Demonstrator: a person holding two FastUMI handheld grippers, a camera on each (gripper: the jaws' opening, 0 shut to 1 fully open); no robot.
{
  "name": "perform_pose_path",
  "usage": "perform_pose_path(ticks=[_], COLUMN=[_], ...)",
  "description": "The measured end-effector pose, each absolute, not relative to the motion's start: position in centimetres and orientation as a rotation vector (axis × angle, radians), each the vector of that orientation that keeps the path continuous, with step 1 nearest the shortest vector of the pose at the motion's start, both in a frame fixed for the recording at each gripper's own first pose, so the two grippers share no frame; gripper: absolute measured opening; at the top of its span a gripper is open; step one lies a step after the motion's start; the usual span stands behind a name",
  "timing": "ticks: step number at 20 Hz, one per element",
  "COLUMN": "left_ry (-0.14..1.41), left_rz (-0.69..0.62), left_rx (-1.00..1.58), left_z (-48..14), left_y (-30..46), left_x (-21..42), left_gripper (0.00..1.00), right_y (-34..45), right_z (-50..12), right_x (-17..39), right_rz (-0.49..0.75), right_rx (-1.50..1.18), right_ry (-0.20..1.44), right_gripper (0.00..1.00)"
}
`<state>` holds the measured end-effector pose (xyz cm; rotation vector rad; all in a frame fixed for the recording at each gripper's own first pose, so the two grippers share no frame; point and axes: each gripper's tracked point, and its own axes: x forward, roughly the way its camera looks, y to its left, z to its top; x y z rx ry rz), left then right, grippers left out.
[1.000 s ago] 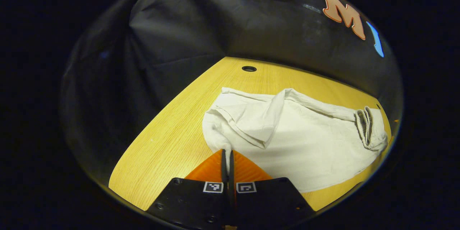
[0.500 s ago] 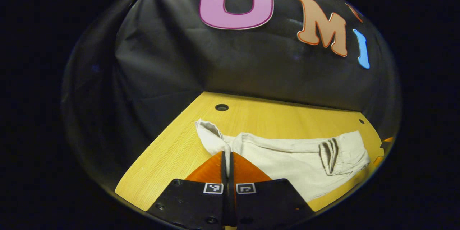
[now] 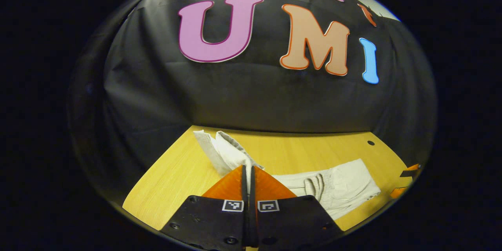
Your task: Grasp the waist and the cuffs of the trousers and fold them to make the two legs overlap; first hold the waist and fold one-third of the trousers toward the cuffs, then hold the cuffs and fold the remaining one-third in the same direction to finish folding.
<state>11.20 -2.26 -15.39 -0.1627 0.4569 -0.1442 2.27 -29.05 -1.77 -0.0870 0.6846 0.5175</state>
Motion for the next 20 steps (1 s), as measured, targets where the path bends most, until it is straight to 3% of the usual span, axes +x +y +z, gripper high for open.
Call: perform_pose_path(ticks=[14, 20], left_ry=[0.387, 0.405], left_rz=[-0.403, -0.531], left_rx=[-0.138, -0.124], left_z=[-9.8, -10.7], left_y=[-19.0, -27.1], left_x=[13.5, 12.9], left_gripper=[0.00, 0.00], right_y=[-37.0, -39.0], right_z=[-1.0, -1.0], right_x=[0.1, -0.5], right_rz=[0.369, 0.321], right_rx=[-0.053, -0.045], right_ry=[0.694, 0.707], right_gripper=[0.98, 0.99])
